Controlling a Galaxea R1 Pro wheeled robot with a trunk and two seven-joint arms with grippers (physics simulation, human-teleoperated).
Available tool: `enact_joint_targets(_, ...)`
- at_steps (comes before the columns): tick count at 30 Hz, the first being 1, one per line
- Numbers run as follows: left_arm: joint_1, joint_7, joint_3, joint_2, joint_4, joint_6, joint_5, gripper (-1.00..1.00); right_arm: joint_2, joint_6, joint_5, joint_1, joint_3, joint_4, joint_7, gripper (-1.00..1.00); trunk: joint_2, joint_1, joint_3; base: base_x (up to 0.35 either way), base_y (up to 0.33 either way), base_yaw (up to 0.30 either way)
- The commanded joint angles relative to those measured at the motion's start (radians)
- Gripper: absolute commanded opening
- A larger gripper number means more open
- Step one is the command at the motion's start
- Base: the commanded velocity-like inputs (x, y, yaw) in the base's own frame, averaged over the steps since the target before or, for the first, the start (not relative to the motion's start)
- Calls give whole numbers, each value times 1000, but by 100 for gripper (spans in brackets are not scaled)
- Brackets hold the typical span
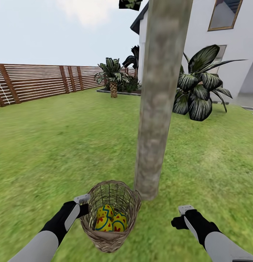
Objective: Take the three Easter eggs out of the wicker basket on the lawn in the garden, then place them on the lawn next to a single tree (choose any tree) so that all three eggs are next to the same tree and none are left in the basket.
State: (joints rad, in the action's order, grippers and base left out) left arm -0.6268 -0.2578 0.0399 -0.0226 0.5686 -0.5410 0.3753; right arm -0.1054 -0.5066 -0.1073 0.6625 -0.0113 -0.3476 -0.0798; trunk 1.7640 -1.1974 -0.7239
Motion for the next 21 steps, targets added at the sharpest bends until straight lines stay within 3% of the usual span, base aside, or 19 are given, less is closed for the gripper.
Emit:
enact_joint_targets(1, -1, -8, 4, -1, 2, -2, 14, -100, 0, -6, -11, 0, -1, -2, -8, 100, 8, -4, -4, 0, 0, 0)
enact_joint_targets(16, -1, -8, 5, 0, 2, -2, 14, -100, -1, -6, -11, 0, -1, -2, -8, 100, 113, -61, -51, 0, 0, 0)
enact_joint_targets(19, -1, -8, 4, 0, 2, -2, 14, -100, -10, 6, -6, 0, 4, -15, -10, 100, 134, -73, -61, 0, 0, 0)
enact_joint_targets(21, -1, -8, 4, 0, 2, -2, 14, -100, -28, 18, -3, 0, 7, -19, -46, 100, 148, -80, -67, 0, 0, 0)
